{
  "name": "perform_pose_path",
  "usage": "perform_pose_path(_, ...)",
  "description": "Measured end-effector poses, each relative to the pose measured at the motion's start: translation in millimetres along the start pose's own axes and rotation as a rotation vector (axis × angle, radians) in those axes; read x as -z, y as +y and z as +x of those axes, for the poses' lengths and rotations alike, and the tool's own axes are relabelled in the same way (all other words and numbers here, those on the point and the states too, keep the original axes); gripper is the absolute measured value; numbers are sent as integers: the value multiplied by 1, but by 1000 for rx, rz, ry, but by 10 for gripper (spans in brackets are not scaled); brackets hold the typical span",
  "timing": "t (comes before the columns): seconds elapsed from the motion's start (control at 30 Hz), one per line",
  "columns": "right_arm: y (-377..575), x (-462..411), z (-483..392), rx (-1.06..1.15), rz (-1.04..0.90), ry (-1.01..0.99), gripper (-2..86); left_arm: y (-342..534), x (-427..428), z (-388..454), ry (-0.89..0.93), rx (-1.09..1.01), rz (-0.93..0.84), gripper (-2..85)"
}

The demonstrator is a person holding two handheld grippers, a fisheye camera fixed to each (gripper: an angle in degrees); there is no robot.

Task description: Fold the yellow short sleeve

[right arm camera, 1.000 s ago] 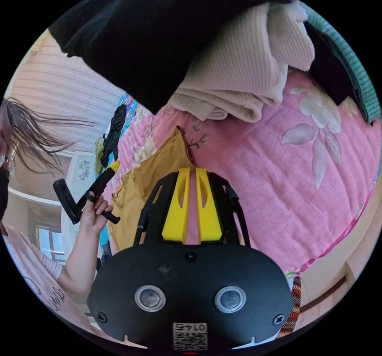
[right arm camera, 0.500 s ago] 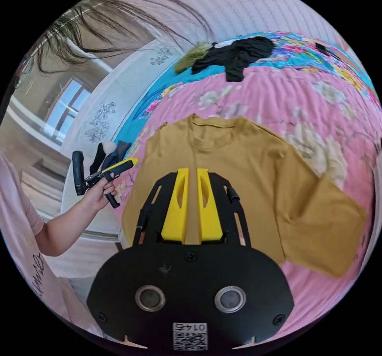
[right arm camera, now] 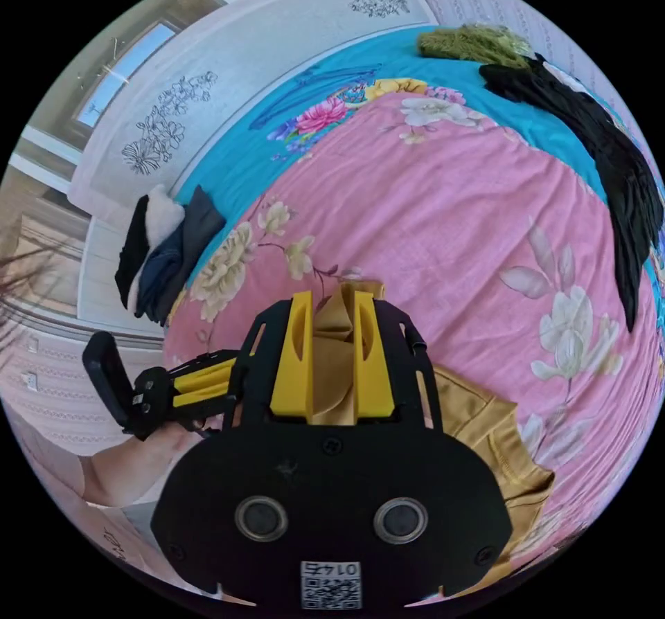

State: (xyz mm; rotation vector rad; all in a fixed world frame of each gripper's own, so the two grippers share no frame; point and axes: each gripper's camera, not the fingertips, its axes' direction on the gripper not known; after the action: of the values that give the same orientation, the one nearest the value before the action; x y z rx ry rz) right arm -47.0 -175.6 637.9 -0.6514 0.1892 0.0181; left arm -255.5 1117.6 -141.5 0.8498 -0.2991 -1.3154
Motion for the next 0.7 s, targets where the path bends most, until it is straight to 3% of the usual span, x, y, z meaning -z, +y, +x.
perform_pose_path(0.1,-15,-17,-6,23,-60,97,7,1,10,0,12,-67,9,-5)
perform_pose_path(0.23,20,48,0,-21,108,-68,0,8,41,15,206,-243,41,-3)
perform_pose_path(0.33,70,76,24,-133,142,-86,7,15,54,24,238,-325,-7,22)
perform_pose_path(0.5,126,68,70,-359,5,-1,28,6,68,11,205,-319,-44,34)
perform_pose_path(0.7,117,70,76,-386,154,-29,74,-32,49,3,157,-257,-44,66)
